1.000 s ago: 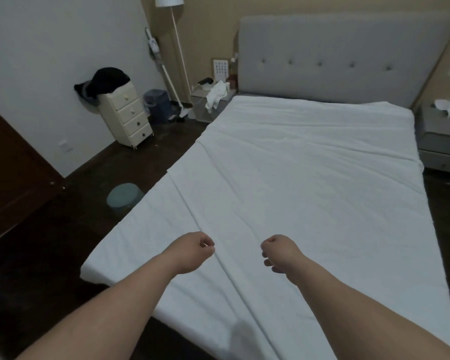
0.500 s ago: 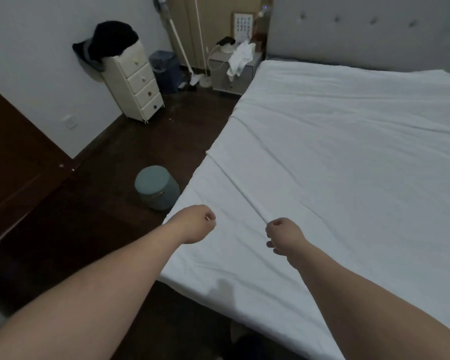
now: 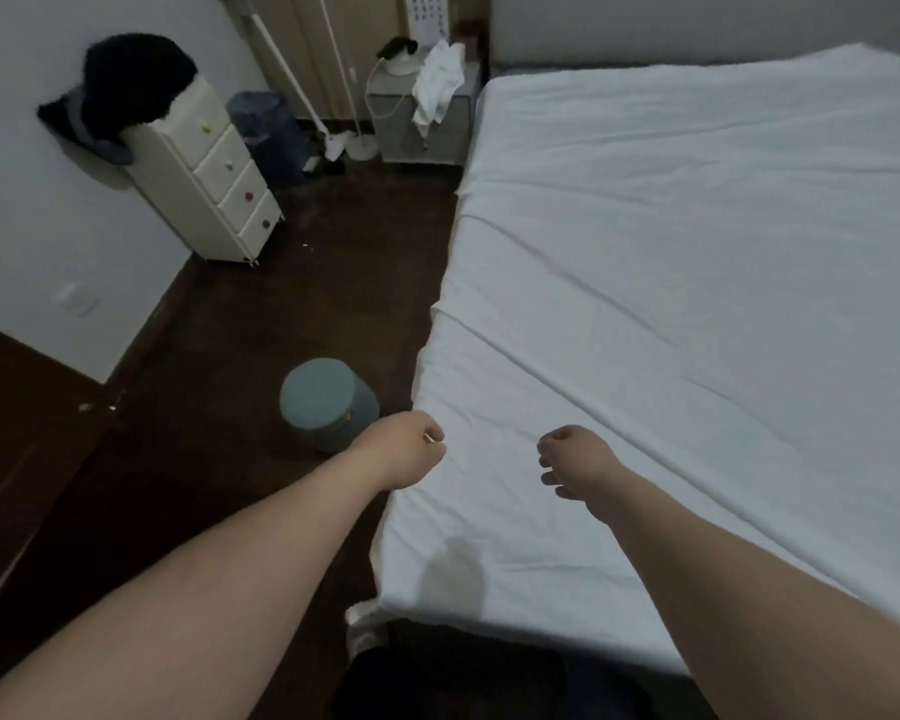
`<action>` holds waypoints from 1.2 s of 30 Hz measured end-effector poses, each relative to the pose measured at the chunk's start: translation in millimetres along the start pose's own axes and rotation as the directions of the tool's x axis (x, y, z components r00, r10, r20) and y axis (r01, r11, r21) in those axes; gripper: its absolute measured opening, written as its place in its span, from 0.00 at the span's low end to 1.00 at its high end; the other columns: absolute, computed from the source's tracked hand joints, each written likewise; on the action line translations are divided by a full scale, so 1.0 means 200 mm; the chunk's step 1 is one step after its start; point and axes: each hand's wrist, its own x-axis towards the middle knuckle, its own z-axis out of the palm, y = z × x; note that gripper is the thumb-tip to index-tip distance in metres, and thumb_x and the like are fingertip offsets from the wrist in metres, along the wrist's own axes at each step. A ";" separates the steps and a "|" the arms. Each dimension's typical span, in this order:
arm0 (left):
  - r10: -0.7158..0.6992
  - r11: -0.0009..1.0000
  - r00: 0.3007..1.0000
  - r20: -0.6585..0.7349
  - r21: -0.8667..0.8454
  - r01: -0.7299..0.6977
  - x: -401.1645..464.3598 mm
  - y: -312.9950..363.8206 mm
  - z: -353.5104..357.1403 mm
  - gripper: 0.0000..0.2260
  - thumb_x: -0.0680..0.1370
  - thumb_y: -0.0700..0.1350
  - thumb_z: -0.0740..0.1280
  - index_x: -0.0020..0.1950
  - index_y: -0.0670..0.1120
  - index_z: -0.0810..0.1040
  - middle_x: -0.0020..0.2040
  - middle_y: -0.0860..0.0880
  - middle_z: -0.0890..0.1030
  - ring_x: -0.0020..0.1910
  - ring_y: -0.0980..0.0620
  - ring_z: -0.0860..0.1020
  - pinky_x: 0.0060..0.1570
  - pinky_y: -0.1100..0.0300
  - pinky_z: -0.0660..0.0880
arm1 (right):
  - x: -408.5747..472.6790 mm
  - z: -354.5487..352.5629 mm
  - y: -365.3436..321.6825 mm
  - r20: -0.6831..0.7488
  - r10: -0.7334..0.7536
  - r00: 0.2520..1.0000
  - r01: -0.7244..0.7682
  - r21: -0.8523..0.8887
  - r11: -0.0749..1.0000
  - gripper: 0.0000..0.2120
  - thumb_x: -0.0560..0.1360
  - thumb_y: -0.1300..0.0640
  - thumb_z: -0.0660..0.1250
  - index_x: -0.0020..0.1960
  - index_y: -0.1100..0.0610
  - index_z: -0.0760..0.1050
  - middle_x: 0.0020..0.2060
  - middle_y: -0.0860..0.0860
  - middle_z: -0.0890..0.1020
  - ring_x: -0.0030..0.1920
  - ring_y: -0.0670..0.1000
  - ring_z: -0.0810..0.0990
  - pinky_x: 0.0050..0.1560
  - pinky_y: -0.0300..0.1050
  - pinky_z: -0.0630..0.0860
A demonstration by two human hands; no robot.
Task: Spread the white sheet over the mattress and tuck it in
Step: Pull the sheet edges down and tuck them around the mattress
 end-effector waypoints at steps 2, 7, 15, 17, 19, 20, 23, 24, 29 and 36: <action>0.076 0.997 0.996 0.035 0.013 -0.077 0.08 -0.06 -0.05 0.16 0.81 0.53 0.63 0.68 0.52 0.77 0.64 0.53 0.80 0.60 0.50 0.78 0.62 0.52 0.76 | -0.04 0.07 0.01 -0.098 0.061 0.993 -0.051 0.100 0.994 0.16 0.79 0.62 0.59 0.60 0.72 0.73 0.42 0.55 0.76 0.37 0.52 0.81 0.42 0.47 0.69; 0.225 0.946 0.942 0.251 0.175 -0.273 0.15 -0.25 -0.13 0.17 0.81 0.54 0.63 0.69 0.52 0.76 0.66 0.52 0.79 0.62 0.50 0.78 0.62 0.54 0.75 | -0.22 0.32 0.05 -0.216 0.226 0.950 -0.157 0.296 0.942 0.09 0.78 0.64 0.59 0.48 0.70 0.73 0.42 0.56 0.76 0.36 0.53 0.78 0.42 0.47 0.67; 0.285 0.849 0.898 0.335 0.348 -0.399 0.25 -0.40 -0.08 0.17 0.82 0.54 0.63 0.69 0.51 0.76 0.66 0.51 0.79 0.62 0.50 0.78 0.60 0.55 0.75 | -0.32 0.69 0.33 -0.239 0.389 0.890 -0.250 0.457 0.853 0.17 0.78 0.62 0.58 0.60 0.74 0.72 0.41 0.55 0.74 0.36 0.53 0.77 0.42 0.48 0.66; 0.323 0.830 0.882 0.344 0.345 -0.439 0.27 -0.44 -0.02 0.17 0.82 0.53 0.64 0.69 0.50 0.77 0.66 0.50 0.79 0.62 0.50 0.78 0.61 0.55 0.75 | -0.31 0.77 0.41 -0.218 0.441 0.871 -0.288 0.500 0.817 0.16 0.78 0.63 0.58 0.60 0.73 0.73 0.41 0.56 0.75 0.38 0.54 0.76 0.40 0.47 0.67; 0.350 0.792 0.845 0.405 0.354 -0.498 0.30 -0.46 0.08 0.17 0.82 0.52 0.64 0.69 0.49 0.77 0.67 0.50 0.79 0.63 0.49 0.77 0.62 0.55 0.74 | -0.34 0.88 0.49 -0.206 0.499 0.842 -0.313 0.567 0.762 0.12 0.79 0.63 0.59 0.53 0.69 0.78 0.40 0.58 0.78 0.38 0.55 0.77 0.37 0.47 0.70; 0.354 0.764 0.817 0.455 0.363 -0.534 0.33 -0.49 0.14 0.17 0.82 0.52 0.64 0.69 0.49 0.77 0.67 0.50 0.79 0.64 0.49 0.77 0.62 0.55 0.74 | -0.35 0.96 0.55 -0.201 0.531 0.823 -0.326 0.598 0.732 0.10 0.78 0.64 0.60 0.47 0.66 0.79 0.39 0.59 0.78 0.37 0.56 0.78 0.36 0.48 0.71; 0.354 0.675 0.746 0.564 0.398 -0.621 0.45 -0.57 0.34 0.17 0.82 0.52 0.63 0.69 0.50 0.76 0.67 0.50 0.79 0.64 0.49 0.77 0.63 0.55 0.74 | -0.31 1.15 0.69 -0.211 0.607 0.766 -0.359 0.643 0.676 0.10 0.78 0.61 0.60 0.41 0.60 0.77 0.38 0.58 0.83 0.36 0.59 0.82 0.36 0.51 0.76; 0.355 0.653 0.733 0.580 0.406 -0.639 0.49 -0.60 0.39 0.17 0.81 0.53 0.63 0.69 0.51 0.76 0.68 0.50 0.78 0.64 0.49 0.77 0.63 0.54 0.74 | -0.28 1.19 0.73 -0.213 0.633 0.744 -0.373 0.654 0.658 0.10 0.78 0.59 0.60 0.43 0.60 0.79 0.39 0.59 0.85 0.38 0.61 0.85 0.37 0.52 0.79; 0.363 0.486 0.642 0.675 0.451 -0.749 0.76 -0.76 0.77 0.19 0.81 0.55 0.63 0.72 0.53 0.74 0.70 0.49 0.73 0.65 0.47 0.76 0.61 0.53 0.74 | 0.06 1.48 0.85 -0.206 0.736 0.645 -0.278 0.834 0.477 0.09 0.80 0.55 0.61 0.50 0.58 0.79 0.44 0.57 0.83 0.43 0.59 0.86 0.40 0.52 0.83; 0.272 0.366 0.556 0.785 0.450 -0.814 0.92 -1.11 1.14 0.23 0.79 0.62 0.66 0.69 0.51 0.75 0.64 0.48 0.77 0.60 0.46 0.78 0.57 0.51 0.76 | 0.44 1.83 0.97 -0.212 0.773 0.597 -0.406 0.751 0.520 0.15 0.83 0.51 0.59 0.52 0.62 0.78 0.43 0.57 0.81 0.44 0.58 0.80 0.52 0.54 0.81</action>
